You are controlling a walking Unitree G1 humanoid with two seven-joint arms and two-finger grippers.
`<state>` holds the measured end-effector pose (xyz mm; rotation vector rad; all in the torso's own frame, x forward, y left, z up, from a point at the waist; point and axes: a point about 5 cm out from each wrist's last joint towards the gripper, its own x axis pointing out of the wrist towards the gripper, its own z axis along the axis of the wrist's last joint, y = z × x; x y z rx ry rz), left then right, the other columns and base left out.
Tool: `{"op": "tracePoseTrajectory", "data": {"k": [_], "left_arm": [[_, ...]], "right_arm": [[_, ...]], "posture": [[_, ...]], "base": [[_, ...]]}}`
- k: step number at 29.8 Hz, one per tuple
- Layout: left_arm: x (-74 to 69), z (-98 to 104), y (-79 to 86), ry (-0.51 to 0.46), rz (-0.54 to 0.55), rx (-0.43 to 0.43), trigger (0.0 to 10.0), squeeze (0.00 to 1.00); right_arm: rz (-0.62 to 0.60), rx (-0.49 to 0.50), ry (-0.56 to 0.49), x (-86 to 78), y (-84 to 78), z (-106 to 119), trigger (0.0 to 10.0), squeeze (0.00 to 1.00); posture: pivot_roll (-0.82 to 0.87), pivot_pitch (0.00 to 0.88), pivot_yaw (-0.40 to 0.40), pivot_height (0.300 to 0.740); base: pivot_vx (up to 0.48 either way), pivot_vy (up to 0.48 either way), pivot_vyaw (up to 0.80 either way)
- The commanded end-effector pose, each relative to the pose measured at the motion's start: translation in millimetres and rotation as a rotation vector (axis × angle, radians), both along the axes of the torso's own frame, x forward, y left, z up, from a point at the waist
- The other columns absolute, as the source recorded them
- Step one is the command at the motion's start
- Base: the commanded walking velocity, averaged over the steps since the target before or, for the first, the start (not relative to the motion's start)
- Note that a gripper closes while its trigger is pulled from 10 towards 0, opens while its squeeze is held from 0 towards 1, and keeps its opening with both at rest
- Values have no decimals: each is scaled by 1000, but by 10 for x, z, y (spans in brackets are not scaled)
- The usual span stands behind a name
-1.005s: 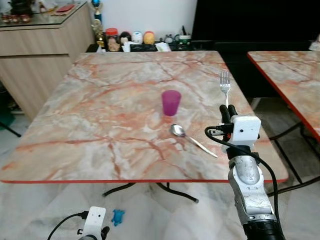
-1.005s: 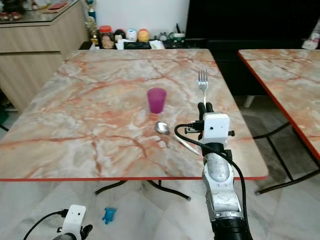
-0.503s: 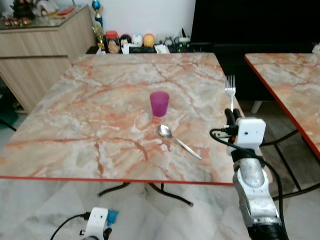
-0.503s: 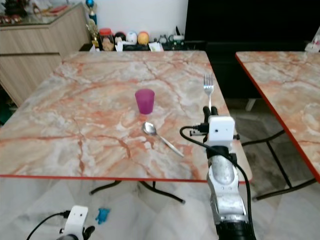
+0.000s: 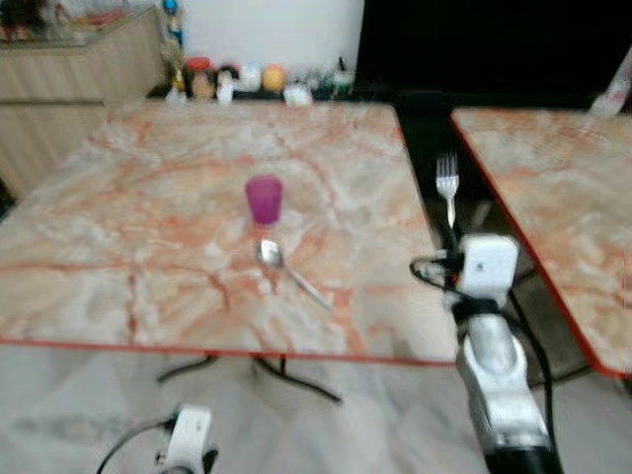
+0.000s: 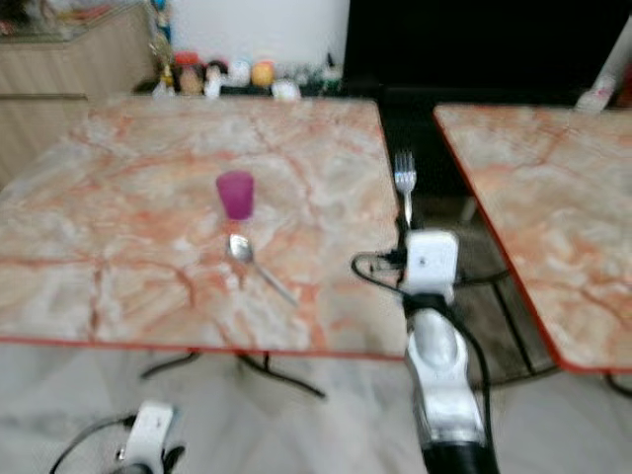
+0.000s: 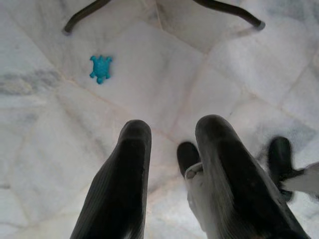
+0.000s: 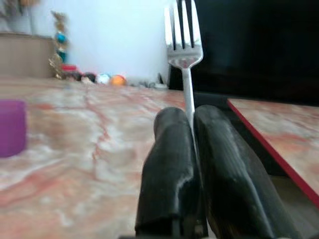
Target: Setting the table
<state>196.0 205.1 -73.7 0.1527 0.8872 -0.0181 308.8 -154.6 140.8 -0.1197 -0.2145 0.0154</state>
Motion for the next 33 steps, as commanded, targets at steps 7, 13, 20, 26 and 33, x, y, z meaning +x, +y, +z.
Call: {"op": "tracePoseTrajectory", "data": {"k": [7,13,20,26,33], "left_arm": [[1,-3,-16,2,-14,2,10000,0],[30,14,-11,-6,-18,4,10000,0],[52,27,-8,-11,-25,6,10000,0],[68,33,-27,-17,-29,2,10000,0],[66,30,-41,-17,-32,-1,10000,0]], "right_arm": [[-27,-7,-28,7,-110,66,10000,0],[-31,3,-30,7,-103,60,10000,0],[-39,0,-32,18,-132,75,10000,0],[-44,-7,-26,9,-148,61,10000,0],[-49,5,-23,17,-164,65,10000,0]], "posture": [[-54,0,12,740],[-52,0,14,740],[-54,0,20,740],[-52,0,16,740],[-52,0,14,740]], "base": [[0,-332,0],[0,-331,0],[0,-331,0],[0,-333,0],[0,-332,0]]}}
